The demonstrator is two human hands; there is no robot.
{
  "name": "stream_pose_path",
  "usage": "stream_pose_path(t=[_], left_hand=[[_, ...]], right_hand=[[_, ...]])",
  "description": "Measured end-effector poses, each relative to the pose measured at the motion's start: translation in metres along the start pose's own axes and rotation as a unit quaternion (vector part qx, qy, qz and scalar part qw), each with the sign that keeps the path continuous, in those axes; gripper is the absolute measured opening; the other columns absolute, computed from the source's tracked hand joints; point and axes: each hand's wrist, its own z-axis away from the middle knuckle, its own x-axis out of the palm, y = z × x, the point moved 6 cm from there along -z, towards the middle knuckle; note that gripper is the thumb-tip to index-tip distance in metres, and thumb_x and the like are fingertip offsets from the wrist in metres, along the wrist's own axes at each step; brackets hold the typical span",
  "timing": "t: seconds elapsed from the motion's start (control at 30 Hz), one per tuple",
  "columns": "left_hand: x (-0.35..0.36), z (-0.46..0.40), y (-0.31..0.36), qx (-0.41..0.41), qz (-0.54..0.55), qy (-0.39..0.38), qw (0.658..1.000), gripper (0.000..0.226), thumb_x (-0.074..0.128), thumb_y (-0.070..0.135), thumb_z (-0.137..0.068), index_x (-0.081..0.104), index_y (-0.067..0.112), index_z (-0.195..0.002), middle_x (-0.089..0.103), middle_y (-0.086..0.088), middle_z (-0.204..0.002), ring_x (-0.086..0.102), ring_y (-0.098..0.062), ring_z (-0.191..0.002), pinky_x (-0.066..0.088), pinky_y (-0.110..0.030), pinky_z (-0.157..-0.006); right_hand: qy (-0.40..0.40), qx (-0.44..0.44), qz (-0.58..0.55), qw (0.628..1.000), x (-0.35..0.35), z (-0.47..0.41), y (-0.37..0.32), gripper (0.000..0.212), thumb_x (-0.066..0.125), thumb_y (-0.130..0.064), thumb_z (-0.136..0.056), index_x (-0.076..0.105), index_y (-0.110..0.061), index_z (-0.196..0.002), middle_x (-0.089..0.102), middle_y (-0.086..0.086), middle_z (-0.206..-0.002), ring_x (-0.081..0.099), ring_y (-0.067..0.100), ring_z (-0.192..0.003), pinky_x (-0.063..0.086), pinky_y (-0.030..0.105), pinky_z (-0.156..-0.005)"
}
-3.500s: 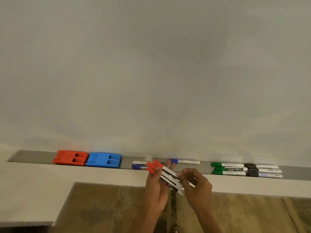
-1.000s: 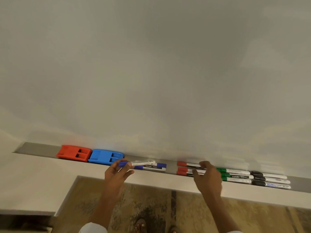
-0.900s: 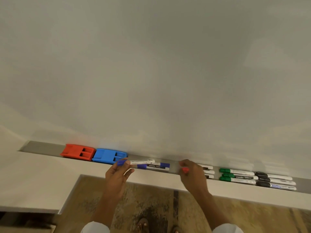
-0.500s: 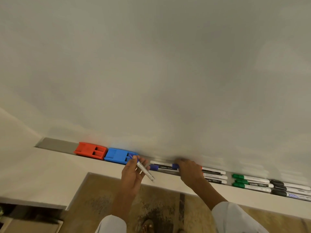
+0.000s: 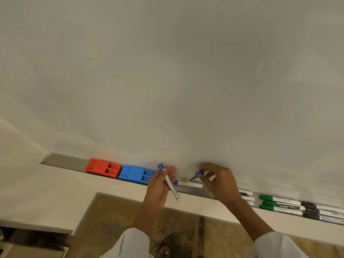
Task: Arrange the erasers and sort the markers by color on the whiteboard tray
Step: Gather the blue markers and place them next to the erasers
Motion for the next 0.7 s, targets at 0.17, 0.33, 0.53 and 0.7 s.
stream_pose_path(t=[0.17,0.33,0.53,0.7], left_hand=[[0.017,0.009,0.005,0.027,-0.116,-0.044,0.992,0.043,0.063,0.026,-0.084,0.061,0.007,-0.122,0.073,-0.011,-0.116,0.068,-0.024,-0.110,0.058,-0.038,-0.089],[0.029,0.024,0.013,0.074,-0.163,-0.110,0.978,0.040,0.067,0.034,-0.080,0.066,0.020,-0.118,0.073,-0.012,-0.113,0.069,-0.032,-0.102,0.057,-0.047,-0.086],[0.012,0.028,0.012,0.105,-0.132,-0.010,0.986,0.046,0.062,0.012,-0.088,0.053,0.020,-0.133,0.069,-0.016,-0.119,0.070,-0.032,-0.103,0.057,-0.050,-0.086],[-0.014,0.031,0.022,0.116,-0.053,0.038,0.991,0.056,0.059,0.002,-0.088,0.048,0.025,-0.138,0.066,-0.017,-0.117,0.068,-0.039,-0.103,0.060,-0.049,-0.078]], right_hand=[[0.014,-0.063,-0.057,0.996,-0.004,-0.015,-0.050,0.023,0.077,-0.027,-0.080,0.069,-0.022,-0.101,0.075,-0.010,-0.091,0.068,0.003,-0.069,0.053,0.012,-0.064],[-0.009,-0.070,-0.098,0.993,0.021,-0.028,-0.081,0.012,0.075,-0.027,-0.082,0.071,-0.020,-0.092,0.075,-0.005,-0.085,0.068,0.007,-0.072,0.054,0.011,-0.068],[-0.030,-0.024,-0.150,0.988,0.046,-0.029,-0.074,0.014,0.068,-0.023,-0.088,0.069,-0.017,-0.100,0.075,-0.003,-0.095,0.068,0.005,-0.078,0.047,0.000,-0.068],[-0.038,0.034,0.025,0.998,0.047,-0.001,-0.007,0.016,0.063,-0.030,-0.090,0.067,-0.028,-0.105,0.075,-0.006,-0.098,0.069,0.011,-0.074,0.058,0.025,-0.070]])
